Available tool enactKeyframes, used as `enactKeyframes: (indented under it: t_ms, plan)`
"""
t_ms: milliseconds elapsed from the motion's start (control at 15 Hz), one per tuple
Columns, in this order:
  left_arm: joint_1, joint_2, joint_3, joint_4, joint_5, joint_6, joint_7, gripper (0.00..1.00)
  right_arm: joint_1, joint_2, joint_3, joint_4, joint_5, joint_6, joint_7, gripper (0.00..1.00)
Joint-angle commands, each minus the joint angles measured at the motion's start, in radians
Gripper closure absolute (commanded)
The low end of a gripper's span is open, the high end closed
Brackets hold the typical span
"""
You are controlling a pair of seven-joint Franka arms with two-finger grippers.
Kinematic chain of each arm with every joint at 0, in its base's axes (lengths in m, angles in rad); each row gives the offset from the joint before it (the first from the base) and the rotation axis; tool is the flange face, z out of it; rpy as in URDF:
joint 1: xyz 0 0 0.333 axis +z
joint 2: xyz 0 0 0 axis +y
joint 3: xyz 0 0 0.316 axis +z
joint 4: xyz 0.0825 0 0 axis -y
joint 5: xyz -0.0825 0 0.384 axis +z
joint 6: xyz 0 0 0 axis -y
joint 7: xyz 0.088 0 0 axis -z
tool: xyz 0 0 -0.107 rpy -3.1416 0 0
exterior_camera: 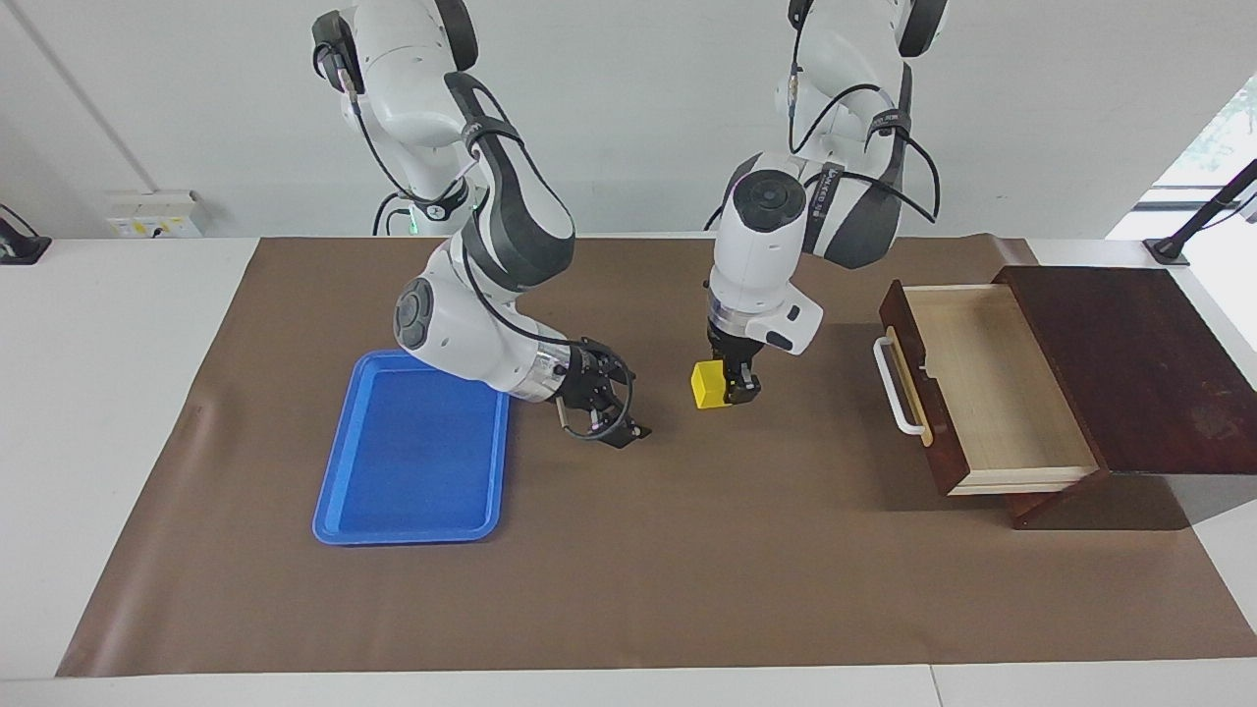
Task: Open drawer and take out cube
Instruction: 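Lift the yellow cube with the left gripper toward the right gripper, then grasp the yellow cube with the right gripper from the left gripper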
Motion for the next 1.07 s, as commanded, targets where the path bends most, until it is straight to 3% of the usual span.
enactKeyframes:
  t_ms: [0,1000]
  plan:
    - [-0.014,-0.002,0.013,0.009,0.016,-0.015,-0.016,1.00,0.006,0.011,-0.001,0.010,0.032,0.021,-0.034,0.05]
    - [-0.011,-0.002,0.013,0.003,0.018,-0.007,-0.016,1.00,0.130,0.022,-0.007,0.004,0.046,0.116,0.147,0.08]
